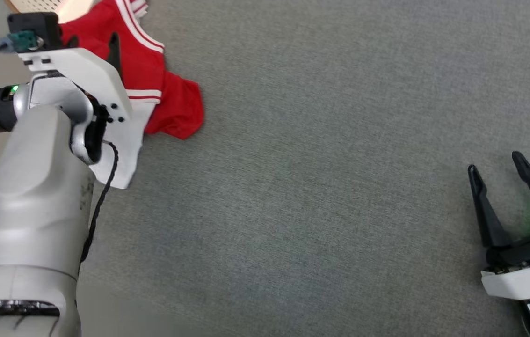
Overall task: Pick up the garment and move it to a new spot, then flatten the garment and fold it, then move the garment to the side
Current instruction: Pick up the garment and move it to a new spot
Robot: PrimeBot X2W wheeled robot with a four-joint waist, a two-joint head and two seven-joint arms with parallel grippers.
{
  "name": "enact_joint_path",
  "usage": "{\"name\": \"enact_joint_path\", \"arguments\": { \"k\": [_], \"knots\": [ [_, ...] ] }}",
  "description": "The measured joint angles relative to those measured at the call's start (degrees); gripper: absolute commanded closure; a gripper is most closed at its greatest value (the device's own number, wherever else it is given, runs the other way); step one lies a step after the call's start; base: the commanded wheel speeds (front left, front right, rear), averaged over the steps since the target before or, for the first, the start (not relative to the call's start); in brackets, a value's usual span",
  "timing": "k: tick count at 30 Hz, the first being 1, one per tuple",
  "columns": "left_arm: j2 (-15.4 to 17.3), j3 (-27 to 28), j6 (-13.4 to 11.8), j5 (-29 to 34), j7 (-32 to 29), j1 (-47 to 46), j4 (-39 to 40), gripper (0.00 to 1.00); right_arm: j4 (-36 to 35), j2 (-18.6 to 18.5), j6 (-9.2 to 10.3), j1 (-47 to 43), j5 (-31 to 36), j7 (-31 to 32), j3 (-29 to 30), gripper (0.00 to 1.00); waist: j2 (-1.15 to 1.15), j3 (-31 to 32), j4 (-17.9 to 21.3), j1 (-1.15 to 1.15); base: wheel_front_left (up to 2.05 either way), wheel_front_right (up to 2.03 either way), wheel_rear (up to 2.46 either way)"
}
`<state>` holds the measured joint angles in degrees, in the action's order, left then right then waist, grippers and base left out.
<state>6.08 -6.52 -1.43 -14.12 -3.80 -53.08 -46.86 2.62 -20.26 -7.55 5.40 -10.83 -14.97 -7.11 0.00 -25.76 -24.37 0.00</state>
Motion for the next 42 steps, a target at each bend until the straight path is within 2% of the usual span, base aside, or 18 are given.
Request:
{"name": "enact_joint_path", "arguments": {
  "k": [2, 6, 11, 12, 13, 17, 22, 28, 31, 35, 42],
  "knots": [
    [0.27, 2.12, 0.52, -2.91, -5.01, -3.67, -5.05, 0.00, -0.86, -0.40, -0.02, 1.13, 0.02, -0.18, 0.19, 0.00, 0.00, -2.15, 1.35, 0.00, 0.00, 0.00, 0.00],
    [0.27, 6.50, 3.14, -9.54, -12.35, -9.48, -13.55, 0.00, -2.99, -1.08, -0.11, 3.19, 0.01, -0.54, 0.52, 0.00, 0.00, -6.68, 4.46, 0.00, 0.00, 0.00, 0.00],
    [1.01, 7.65, 4.41, -11.41, -13.89, -11.77, -18.23, 0.00, -5.08, -1.54, -0.21, 4.67, 0.04, -0.78, 0.56, 0.00, 0.00, -10.31, 6.38, 0.00, 0.00, 0.00, 0.00],
    [1.11, 7.78, 4.52, -11.83, -14.15, -12.26, -18.91, 0.79, -5.30, -1.55, -0.21, 4.88, 0.12, -0.94, 0.58, 0.00, 0.00, -10.83, 6.60, 0.00, 0.00, 0.00, 0.00],
    [1.30, 7.79, 4.91, -12.13, -14.36, -12.61, -19.53, 1.00, -5.48, -1.57, -0.21, 5.02, 0.12, -0.97, 0.64, 0.00, 0.00, -11.26, 6.79, 0.00, 0.00, 0.00, 0.00],
    [1.70, 7.82, 4.97, -12.25, -12.16, -13.12, -20.96, 1.00, -5.71, -1.66, -0.21, 5.31, 0.16, -1.02, 0.67, 0.00, 0.00, -11.78, 6.92, 0.00, 0.00, 0.00, 0.00],
    [1.55, 7.78, 6.02, -12.36, -5.60, -11.85, -21.84, 1.00, -4.50, -1.51, -0.21, 5.60, 0.04, -1.00, 0.45, 0.00, 0.00, -10.52, 6.83, 0.00, 0.00, 0.00, 0.00],
    [1.29, 8.09, 8.39, -14.46, 2.11, -10.13, -20.50, 1.00, -1.27, 0.40, -0.02, 5.74, -0.41, -0.57, 0.38, 0.00, 0.00, -6.45, 7.30, 0.00, 0.00, 0.00, 0.00],
    [1.59, 6.82, 8.64, -15.05, 4.95, -9.64, -17.83, 1.00, 0.38, 2.11, -0.01, 4.34, -0.68, -0.38, -0.01, 0.00, 0.00, -3.45, 7.81, 0.00, 0.00, 0.00, 0.00],
    [1.46, 0.87, 8.71, -17.79, 5.56, -7.01, -9.05, 1.00, 2.04, 5.26, 0.00, 2.15, -1.10, -0.16, -0.74, 0.00, 0.00, 1.32, 8.97, 0.00, 0.00, 0.00, 0.00],
    [5.27, -5.56, 8.77, -25.23, 0.89, -1.08, 9.34, 1.00, 3.16, 10.03, 0.00, -1.07, -1.41, -0.15, -0.46, 0.00, 0.00, 9.88, 13.17, 0.00, 0.00, 0.00, 0.00]
  ]
}}
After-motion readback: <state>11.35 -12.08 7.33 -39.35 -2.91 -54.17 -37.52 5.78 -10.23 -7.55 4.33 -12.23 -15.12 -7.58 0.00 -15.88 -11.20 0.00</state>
